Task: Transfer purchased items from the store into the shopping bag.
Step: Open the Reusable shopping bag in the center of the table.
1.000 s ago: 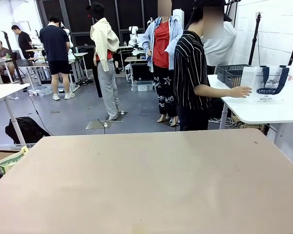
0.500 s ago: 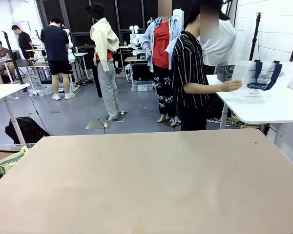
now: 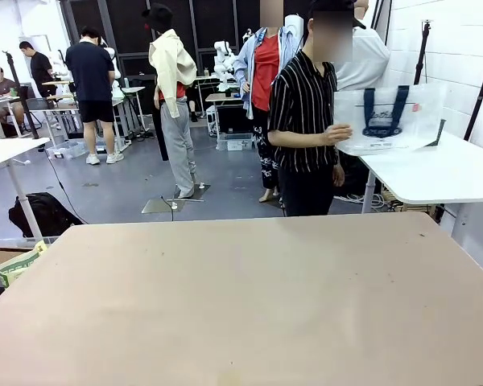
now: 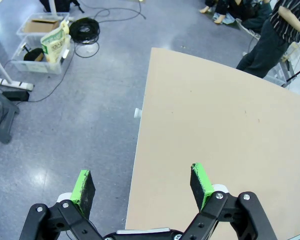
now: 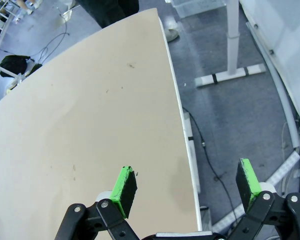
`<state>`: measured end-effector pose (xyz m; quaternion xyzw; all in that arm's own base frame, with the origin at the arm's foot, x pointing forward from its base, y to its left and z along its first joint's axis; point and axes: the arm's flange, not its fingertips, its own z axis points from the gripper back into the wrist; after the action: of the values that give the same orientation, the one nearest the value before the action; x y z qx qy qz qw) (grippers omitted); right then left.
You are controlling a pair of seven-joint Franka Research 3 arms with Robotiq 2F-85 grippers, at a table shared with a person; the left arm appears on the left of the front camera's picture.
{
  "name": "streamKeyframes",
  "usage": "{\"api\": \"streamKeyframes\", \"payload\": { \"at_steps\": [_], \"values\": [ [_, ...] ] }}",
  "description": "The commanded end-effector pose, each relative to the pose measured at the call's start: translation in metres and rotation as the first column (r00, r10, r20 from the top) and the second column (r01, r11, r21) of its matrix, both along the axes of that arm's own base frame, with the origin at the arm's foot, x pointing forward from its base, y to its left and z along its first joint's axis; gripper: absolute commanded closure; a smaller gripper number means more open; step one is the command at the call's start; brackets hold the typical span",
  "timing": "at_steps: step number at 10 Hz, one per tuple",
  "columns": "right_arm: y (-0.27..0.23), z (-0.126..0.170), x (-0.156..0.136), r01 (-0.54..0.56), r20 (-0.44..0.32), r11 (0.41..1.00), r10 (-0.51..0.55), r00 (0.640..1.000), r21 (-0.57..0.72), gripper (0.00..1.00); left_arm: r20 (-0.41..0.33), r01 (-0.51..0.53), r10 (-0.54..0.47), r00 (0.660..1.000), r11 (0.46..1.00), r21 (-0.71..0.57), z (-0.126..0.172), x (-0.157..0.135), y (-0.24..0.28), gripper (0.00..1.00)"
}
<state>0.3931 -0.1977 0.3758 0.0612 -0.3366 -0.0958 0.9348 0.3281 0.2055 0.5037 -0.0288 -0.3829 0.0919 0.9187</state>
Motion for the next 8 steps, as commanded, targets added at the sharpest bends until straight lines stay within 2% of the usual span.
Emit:
{"api": "streamKeyframes", "payload": {
  "at_steps": [1, 8],
  "values": [
    [0.0026, 0.0017, -0.0029, 0.004, -0.004, 1.000, -0.004, 1.000, -0.010, 0.00, 0.003, -0.006, 0.006, 1.000, 1.000, -0.002, 0.0012, -0.0006, 0.0005, 0.00],
    [0.0026, 0.0017, -0.0029, 0.004, -0.004, 1.000, -0.004, 1.000, -0.010, 0.00, 0.003, -0.006, 0.006, 1.000, 1.000, -0.002, 0.0012, -0.0006, 0.0005, 0.00]
  ]
}}
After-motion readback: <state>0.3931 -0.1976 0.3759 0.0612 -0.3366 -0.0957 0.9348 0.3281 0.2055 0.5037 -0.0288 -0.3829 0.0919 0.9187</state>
